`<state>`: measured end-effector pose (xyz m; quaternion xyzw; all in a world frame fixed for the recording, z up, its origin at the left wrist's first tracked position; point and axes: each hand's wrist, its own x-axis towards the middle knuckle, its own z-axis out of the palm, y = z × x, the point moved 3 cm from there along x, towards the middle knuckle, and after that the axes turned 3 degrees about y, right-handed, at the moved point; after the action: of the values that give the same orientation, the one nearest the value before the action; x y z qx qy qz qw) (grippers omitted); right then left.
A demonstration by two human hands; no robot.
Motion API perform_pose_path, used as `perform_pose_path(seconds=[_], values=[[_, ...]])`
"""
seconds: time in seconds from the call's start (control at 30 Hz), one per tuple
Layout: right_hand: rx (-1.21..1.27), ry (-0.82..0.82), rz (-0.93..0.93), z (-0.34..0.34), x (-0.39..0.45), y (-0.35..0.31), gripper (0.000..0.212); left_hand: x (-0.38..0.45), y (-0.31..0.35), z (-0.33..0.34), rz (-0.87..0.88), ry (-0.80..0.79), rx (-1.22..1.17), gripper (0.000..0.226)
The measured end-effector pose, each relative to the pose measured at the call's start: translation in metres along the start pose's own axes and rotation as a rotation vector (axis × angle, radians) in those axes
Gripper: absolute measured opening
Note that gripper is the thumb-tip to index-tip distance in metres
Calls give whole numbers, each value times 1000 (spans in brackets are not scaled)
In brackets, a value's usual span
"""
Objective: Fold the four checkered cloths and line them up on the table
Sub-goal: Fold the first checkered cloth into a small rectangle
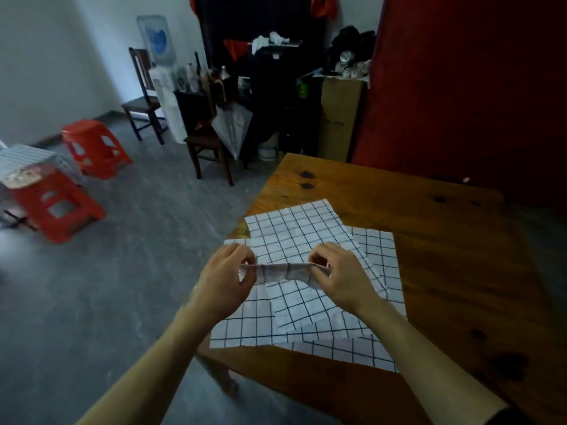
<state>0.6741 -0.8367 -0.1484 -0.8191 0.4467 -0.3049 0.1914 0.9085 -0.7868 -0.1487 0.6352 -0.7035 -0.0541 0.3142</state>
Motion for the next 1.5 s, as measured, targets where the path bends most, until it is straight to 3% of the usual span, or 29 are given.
perform_pose_path(seconds=[0.2, 0.47, 0.73, 0.9, 1.13, 1.5], values=[[23, -16, -58, 44, 24, -54, 12, -22, -51, -45, -38, 64, -12, 14], [-8, -48, -107, 141, 86, -161, 11, -38, -180, -137, -43, 82, -88, 23], [43, -128, -100, 215, 144, -227, 5, -28, -283, -193, -48, 108, -157, 23], [45, -134, -92, 249, 198, -227, 4, 15, -335, -202, -9, 77, -138, 23], [127, 5, -32, 288, 305, -197, 5, 129, -401, -198, 96, 3, -116, 26], [28, 195, 173, 268, 434, -146, 4, 328, -445, -158, 175, -89, -366, 25]])
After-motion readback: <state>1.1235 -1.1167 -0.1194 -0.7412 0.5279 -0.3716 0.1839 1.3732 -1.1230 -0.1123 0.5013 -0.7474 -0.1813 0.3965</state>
